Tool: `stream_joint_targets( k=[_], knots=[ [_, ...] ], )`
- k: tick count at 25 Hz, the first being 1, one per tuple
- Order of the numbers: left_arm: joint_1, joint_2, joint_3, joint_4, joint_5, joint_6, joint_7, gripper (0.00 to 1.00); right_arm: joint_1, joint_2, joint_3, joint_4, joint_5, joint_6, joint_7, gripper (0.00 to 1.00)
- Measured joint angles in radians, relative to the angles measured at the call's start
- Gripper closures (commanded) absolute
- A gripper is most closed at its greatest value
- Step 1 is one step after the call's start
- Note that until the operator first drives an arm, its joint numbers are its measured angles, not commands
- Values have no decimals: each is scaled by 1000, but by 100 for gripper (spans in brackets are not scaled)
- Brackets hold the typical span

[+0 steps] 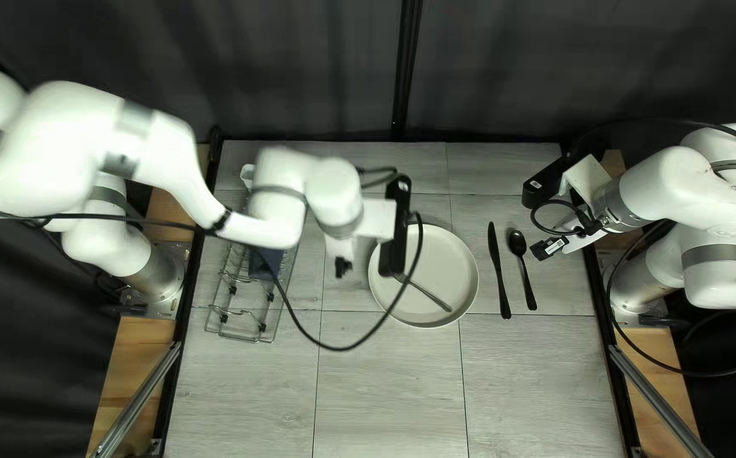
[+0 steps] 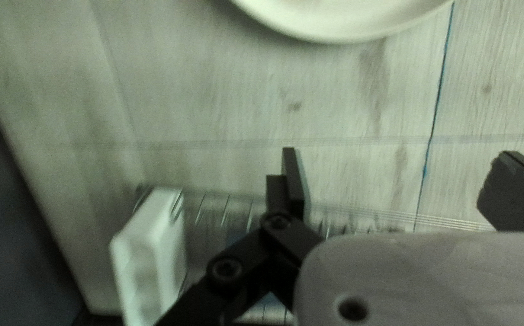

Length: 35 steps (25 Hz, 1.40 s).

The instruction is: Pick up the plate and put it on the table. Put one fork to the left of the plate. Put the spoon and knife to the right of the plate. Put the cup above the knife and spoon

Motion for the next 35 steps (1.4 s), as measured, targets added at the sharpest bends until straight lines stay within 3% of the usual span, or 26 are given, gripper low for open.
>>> stream_joint_targets(
  k=[7,14,18,21,30,35],
  knots=[
    [23,-94,42,102,13,223,54,0,0,0,0,0,0,0,0,0],
    [25,-105,47,107,11,237,55,0,0,0,0,0,0,0,0,0],
    [30,-224,55,62,-11,255,27,0,1,15,2,4,-1,-15,-5,0],
    [34,-283,57,33,-20,268,3,0,-1,120,6,35,4,-84,-4,0],
    [34,-289,58,30,-21,270,0,0,-28,576,65,175,-31,-415,18,0],
    [34,-289,58,30,-21,270,0,0,-34,619,75,191,-47,-452,22,0]
  ],
)
